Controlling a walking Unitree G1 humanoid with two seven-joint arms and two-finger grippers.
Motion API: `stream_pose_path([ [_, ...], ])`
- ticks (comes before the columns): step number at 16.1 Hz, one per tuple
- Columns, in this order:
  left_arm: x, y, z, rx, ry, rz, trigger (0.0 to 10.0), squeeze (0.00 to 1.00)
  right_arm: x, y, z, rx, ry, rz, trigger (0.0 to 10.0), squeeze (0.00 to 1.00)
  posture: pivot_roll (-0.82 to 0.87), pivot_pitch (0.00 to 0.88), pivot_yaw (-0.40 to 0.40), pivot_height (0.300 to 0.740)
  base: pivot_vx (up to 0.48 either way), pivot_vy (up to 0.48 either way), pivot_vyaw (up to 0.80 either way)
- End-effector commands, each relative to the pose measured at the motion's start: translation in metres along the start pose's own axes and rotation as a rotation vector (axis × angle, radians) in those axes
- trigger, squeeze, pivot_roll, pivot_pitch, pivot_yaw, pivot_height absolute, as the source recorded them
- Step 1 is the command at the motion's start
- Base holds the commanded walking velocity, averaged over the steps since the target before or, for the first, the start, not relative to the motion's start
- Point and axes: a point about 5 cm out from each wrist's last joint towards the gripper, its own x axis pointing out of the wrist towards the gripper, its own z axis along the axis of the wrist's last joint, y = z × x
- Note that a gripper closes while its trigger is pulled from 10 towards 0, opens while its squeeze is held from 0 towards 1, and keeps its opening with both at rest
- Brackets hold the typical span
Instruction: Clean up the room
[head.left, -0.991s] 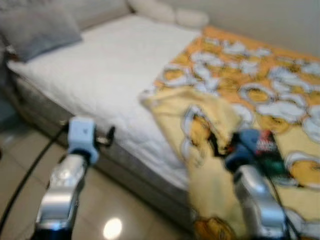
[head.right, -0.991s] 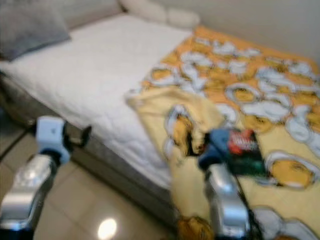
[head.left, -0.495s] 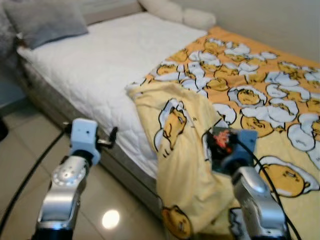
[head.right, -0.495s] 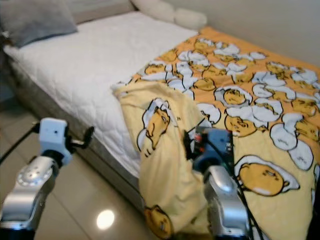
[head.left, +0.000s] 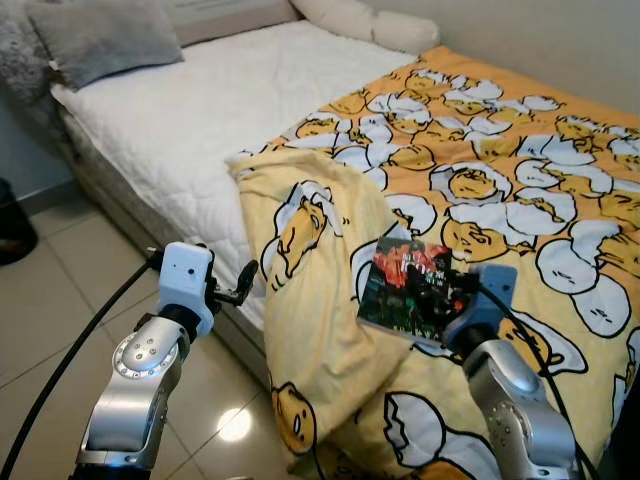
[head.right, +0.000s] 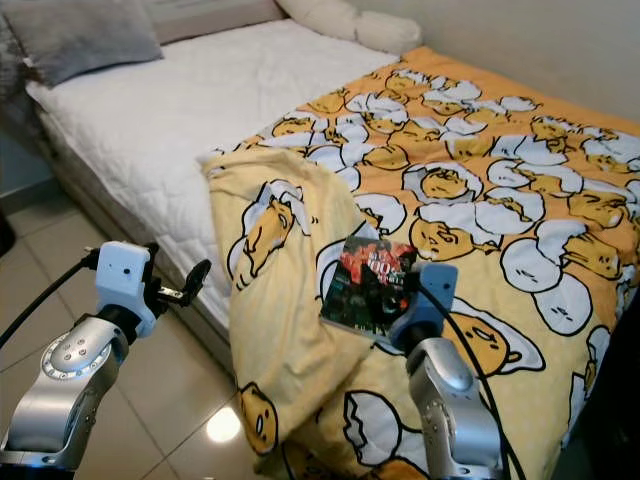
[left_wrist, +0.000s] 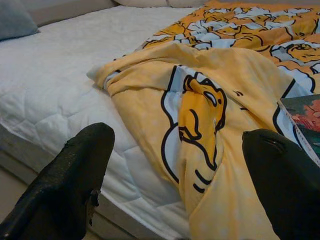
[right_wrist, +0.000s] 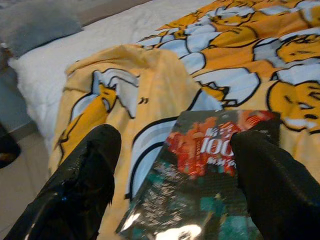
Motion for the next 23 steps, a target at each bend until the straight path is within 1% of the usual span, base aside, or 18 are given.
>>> stream_pose_path([
  [1,-0.002,0.002,0.003,0.006,-0.017,-0.011,10.0,0.85,0.0,0.003,0.004,0.012,-0.011,0.017,10.0,0.0,-0.01,0.0,-0.027,0.74,0.0,0.0,0.0],
  [3,-0.005,0.001,0.003,0.007,-0.017,-0.027,10.0,0.85,-0.001,0.003,0.005,0.018,-0.013,0.008,10.0,0.0,-0.01,0.0,-0.025,0.74,0.0,0.0,0.0],
  [5,-0.01,-0.003,0.002,-0.001,-0.006,-0.069,10.0,0.84,-0.005,-0.013,0.0,0.027,0.023,-0.102,10.0,0.02,0.0,0.0,-0.036,0.74,0.0,0.0,0.0],
  [6,-0.011,-0.004,0.002,-0.019,-0.004,-0.083,10.0,0.84,-0.007,-0.021,-0.002,0.044,0.033,-0.15,10.0,0.87,0.0,0.0,-0.036,0.74,0.0,0.0,0.0],
  [7,-0.009,-0.007,-0.001,-0.018,0.038,-0.202,10.0,0.83,-0.013,-0.047,-0.013,0.112,0.082,-0.258,10.0,1.0,0.0,0.0,-0.03,0.74,0.0,0.0,0.0],
  [8,-0.005,-0.008,-0.006,-0.008,0.07,-0.281,10.0,0.84,-0.01,-0.053,-0.022,0.103,0.172,-0.249,10.0,1.0,-0.02,0.0,-0.019,0.74,0.0,0.0,0.0],
  [9,-0.004,-0.008,-0.007,-0.002,0.075,-0.309,10.0,0.84,-0.008,-0.056,-0.025,0.092,0.199,-0.25,10.0,1.0,-0.02,0.0,-0.011,0.74,0.0,0.0,0.0],
  [10,0.001,-0.009,-0.008,0.002,0.085,-0.394,10.0,0.84,-0.007,-0.069,-0.029,0.097,0.234,-0.289,10.0,1.0,-0.03,0.0,-0.012,0.74,0.0,0.0,0.0],
  [11,0.004,-0.011,-0.008,0.026,0.1,-0.489,10.0,0.83,-0.007,-0.081,-0.03,0.141,0.243,-0.314,10.0,1.0,-0.03,0.0,-0.011,0.74,0.0,0.0,0.0],
  [12,0.005,-0.013,-0.008,0.038,0.106,-0.539,10.0,0.84,-0.007,-0.085,-0.03,0.167,0.247,-0.314,10.0,0.98,-0.03,0.0,-0.01,0.74,0.0,0.0,0.0],
  [13,0.006,-0.015,-0.006,0.057,0.111,-0.594,10.0,0.83,-0.006,-0.089,-0.031,0.198,0.248,-0.305,10.0,0.71,-0.04,0.0,-0.006,0.74,0.0,0.0,0.0],
  [14,0.009,-0.017,-0.004,0.082,0.124,-0.668,10.0,0.84,-0.004,-0.093,-0.032,0.296,0.247,-0.259,10.0,0.0,-0.05,0.0,0.004,0.74,0.0,0.0,0.0],
  [15,0.014,-0.023,0.002,0.089,0.124,-0.747,10.0,0.83,0.0,-0.093,-0.028,0.399,0.218,-0.18,10.0,0.0,-0.06,0.0,0.011,0.74,0.0,0.0,0.0],
  [16,0.015,-0.025,0.004,0.09,0.121,-0.78,10.0,0.83,0.001,-0.093,-0.027,0.426,0.215,-0.154,10.0,0.0,-0.06,0.0,0.014,0.74,0.0,0.0,0.0],
  [19,0.018,-0.027,0.005,0.102,0.124,-0.826,10.0,0.83,0.005,-0.094,-0.032,0.468,0.232,-0.104,10.0,0.0,-0.06,0.0,0.013,0.74,0.0,0.0,0.0],
  [21,0.018,-0.028,0.005,0.105,0.125,-0.841,10.0,0.83,0.007,-0.095,-0.038,0.46,0.266,-0.097,10.0,0.0,-0.05,0.0,0.009,0.74,0.0,0.0,0.0],
  [22,0.017,-0.027,0.005,0.108,0.129,-0.849,10.0,0.83,0.007,-0.097,-0.045,0.423,0.305,-0.125,10.0,0.0,-0.04,0.0,0.004,0.74,0.0,0.0,0.0],
  [23,0.016,-0.027,0.005,0.11,0.134,-0.853,10.0,0.83,0.008,-0.098,-0.05,0.425,0.325,-0.143,10.0,0.0,-0.03,0.0,0.004,0.74,0.0,0.0,0.0],
])
